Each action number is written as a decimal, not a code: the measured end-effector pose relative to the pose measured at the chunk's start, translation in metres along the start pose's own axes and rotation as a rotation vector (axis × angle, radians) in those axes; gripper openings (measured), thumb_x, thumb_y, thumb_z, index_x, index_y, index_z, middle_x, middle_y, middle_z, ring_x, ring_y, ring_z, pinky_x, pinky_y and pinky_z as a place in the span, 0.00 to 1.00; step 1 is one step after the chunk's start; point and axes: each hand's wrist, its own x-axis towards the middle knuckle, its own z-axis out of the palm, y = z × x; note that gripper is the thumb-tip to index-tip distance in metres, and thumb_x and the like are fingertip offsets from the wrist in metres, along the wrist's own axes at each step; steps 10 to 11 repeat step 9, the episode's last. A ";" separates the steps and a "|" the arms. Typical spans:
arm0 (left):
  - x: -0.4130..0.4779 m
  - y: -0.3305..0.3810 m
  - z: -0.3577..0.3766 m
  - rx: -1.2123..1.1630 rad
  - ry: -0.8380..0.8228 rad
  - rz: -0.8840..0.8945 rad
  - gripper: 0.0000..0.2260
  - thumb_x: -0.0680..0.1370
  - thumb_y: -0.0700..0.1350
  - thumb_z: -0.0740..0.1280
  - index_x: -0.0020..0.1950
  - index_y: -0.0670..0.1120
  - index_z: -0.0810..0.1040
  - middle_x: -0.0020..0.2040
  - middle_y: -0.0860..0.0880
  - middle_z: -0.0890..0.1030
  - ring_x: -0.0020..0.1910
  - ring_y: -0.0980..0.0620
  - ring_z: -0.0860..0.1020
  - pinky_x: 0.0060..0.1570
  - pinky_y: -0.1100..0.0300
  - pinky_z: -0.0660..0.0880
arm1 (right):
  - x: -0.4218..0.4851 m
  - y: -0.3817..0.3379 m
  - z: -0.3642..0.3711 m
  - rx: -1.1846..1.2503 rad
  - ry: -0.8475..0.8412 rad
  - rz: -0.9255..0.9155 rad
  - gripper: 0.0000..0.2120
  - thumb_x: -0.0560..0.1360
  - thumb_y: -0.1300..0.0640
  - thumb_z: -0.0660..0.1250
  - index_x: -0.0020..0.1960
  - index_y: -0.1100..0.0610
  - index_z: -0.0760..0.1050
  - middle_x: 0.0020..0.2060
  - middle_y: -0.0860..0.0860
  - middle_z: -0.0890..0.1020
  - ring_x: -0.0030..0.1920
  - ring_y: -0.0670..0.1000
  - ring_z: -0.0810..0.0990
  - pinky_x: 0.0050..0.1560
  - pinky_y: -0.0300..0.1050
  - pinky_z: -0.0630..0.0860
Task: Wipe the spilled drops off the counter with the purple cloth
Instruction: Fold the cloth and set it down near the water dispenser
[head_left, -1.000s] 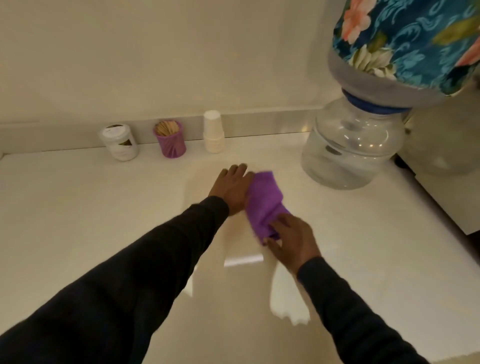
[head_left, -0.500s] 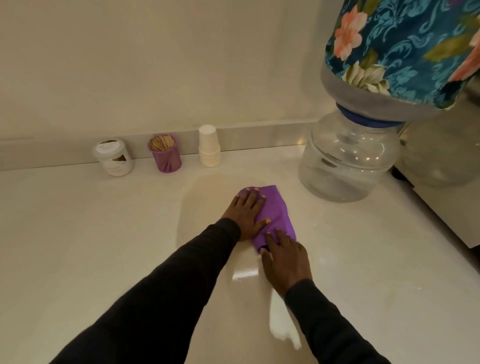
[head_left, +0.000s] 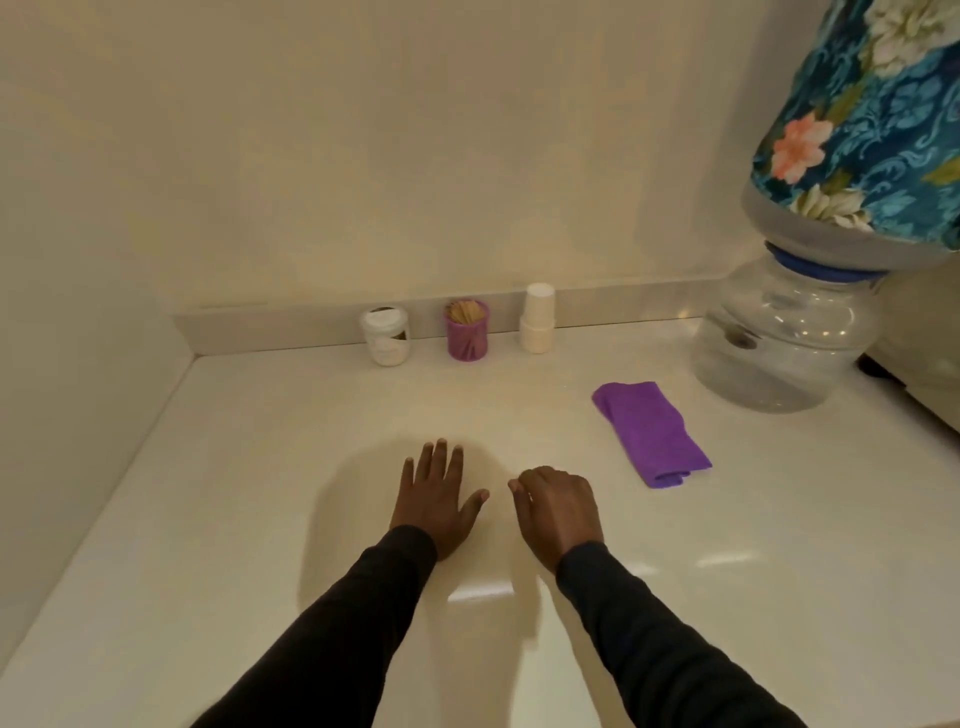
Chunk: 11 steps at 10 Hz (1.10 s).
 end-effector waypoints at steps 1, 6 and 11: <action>-0.042 -0.038 0.002 -0.012 0.004 -0.054 0.46 0.68 0.70 0.28 0.81 0.47 0.42 0.82 0.44 0.42 0.80 0.45 0.40 0.76 0.47 0.38 | -0.018 -0.037 0.019 0.007 -0.139 0.009 0.22 0.81 0.41 0.53 0.64 0.52 0.76 0.61 0.51 0.81 0.61 0.54 0.77 0.63 0.52 0.71; -0.128 -0.040 0.024 -0.049 0.010 -0.089 0.47 0.66 0.71 0.26 0.81 0.48 0.39 0.81 0.45 0.38 0.80 0.45 0.37 0.76 0.45 0.37 | -0.077 -0.071 0.026 -0.131 -0.410 0.053 0.50 0.63 0.28 0.24 0.81 0.49 0.43 0.81 0.54 0.45 0.80 0.58 0.42 0.77 0.58 0.42; -0.118 -0.027 -0.018 0.020 0.102 -0.081 0.44 0.70 0.70 0.28 0.81 0.48 0.40 0.81 0.45 0.39 0.80 0.44 0.38 0.76 0.44 0.38 | -0.045 -0.080 -0.013 -0.150 -0.329 -0.018 0.49 0.64 0.29 0.24 0.80 0.48 0.40 0.81 0.53 0.44 0.80 0.58 0.42 0.77 0.58 0.41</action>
